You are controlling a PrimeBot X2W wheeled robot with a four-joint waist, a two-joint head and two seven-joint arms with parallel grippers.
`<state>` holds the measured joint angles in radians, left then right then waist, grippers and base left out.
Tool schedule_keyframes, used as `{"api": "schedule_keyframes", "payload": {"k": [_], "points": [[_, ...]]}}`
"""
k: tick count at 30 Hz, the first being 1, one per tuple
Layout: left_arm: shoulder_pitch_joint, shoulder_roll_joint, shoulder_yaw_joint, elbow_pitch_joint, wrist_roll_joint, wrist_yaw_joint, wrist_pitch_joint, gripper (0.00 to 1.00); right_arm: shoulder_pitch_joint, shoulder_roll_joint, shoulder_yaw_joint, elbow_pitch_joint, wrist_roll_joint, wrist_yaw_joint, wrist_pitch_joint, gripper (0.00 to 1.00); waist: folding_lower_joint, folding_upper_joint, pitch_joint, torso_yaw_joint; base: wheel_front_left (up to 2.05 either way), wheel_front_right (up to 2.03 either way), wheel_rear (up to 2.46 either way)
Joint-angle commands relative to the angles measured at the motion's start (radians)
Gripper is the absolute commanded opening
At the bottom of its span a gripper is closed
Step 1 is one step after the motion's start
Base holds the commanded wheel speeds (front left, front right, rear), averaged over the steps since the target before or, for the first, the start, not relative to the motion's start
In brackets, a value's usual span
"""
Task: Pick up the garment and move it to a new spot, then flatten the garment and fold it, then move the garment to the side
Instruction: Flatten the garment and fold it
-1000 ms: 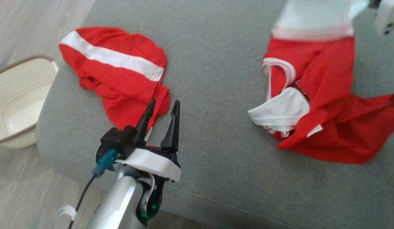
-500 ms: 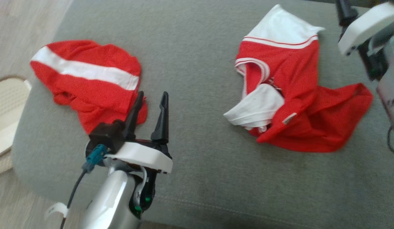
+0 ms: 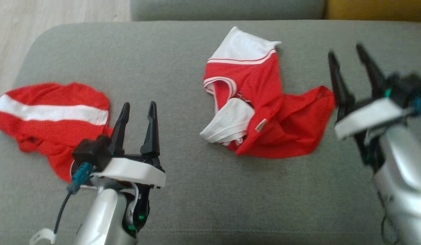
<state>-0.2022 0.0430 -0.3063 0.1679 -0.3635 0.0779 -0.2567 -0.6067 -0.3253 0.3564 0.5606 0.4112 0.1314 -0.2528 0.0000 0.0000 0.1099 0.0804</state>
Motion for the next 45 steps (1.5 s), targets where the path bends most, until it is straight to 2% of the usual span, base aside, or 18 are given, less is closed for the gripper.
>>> {"api": "schedule_keyframes", "payload": {"k": [1,4,8,14,18,26,33,42,43,44,45], "points": [[-0.015,0.007,0.048,-0.037,0.009,-0.005,-0.005,1.0,0.082,0.032,-0.046,-0.107,-0.057,-0.001,-0.009,1.0,0.0,0.0,-0.026,-0.038,0.0,0.0,0.0],[-0.006,0.007,0.055,-0.038,0.011,-0.01,-0.005,1.0,0.163,0.06,-0.089,-0.173,-0.107,-0.001,-0.009,1.0,0.0,0.0,-0.03,-0.053,0.0,0.0,0.0],[0.016,0.007,0.06,-0.033,0.018,-0.021,-0.005,1.0,0.305,0.127,-0.17,-0.263,-0.19,-0.001,-0.009,1.0,0.0,0.0,-0.037,-0.072,0.0,0.0,0.0],[0.046,0.007,0.058,-0.021,0.024,-0.03,-0.005,1.0,0.432,0.206,-0.234,-0.32,-0.245,-0.001,-0.009,1.0,0.0,0.0,-0.036,-0.081,0.0,0.0,0.0],[0.047,0.007,0.055,-0.019,0.023,-0.032,-0.005,1.0,0.455,0.228,-0.175,-0.341,-0.231,-0.001,0.004,1.0,0.0,0.0,-0.03,-0.075,0.0,0.0,0.0],[0.034,0.007,0.031,-0.011,0.019,-0.033,-0.005,1.0,0.45,0.212,0.033,-0.314,-0.073,-0.001,0.128,1.0,0.0,0.0,-0.012,-0.032,0.0,0.0,0.0],[0.026,0.007,0.009,-0.007,0.01,-0.025,-0.005,1.0,0.41,0.208,0.09,-0.237,0.015,-0.001,0.184,1.0,0.0,0.0,0.018,0.026,0.0,0.0,0.0],[0.015,0.007,-0.003,-0.008,0.004,-0.017,-0.005,1.0,0.366,0.201,0.106,-0.162,0.076,-0.001,0.182,1.0,0.0,0.0,0.044,0.076,0.0,0.0,0.0],[0.014,0.007,-0.004,-0.009,0.004,-0.016,-0.005,1.0,0.361,0.2,0.108,-0.156,0.079,-0.001,0.181,0.82,0.0,0.0,0.046,0.079,0.0,0.0,0.0],[0.014,0.007,-0.004,-0.009,0.004,-0.015,-0.005,1.0,0.357,0.199,0.109,-0.15,0.081,-0.001,0.18,0.36,0.0,0.0,0.048,0.081,0.0,0.0,0.0],[0.013,0.007,-0.005,-0.009,0.004,-0.014,-0.005,1.0,0.354,0.198,0.111,-0.146,0.083,-0.001,0.179,0.0,0.0,0.0,0.05,0.083,0.0,0.0,0.0]]}}
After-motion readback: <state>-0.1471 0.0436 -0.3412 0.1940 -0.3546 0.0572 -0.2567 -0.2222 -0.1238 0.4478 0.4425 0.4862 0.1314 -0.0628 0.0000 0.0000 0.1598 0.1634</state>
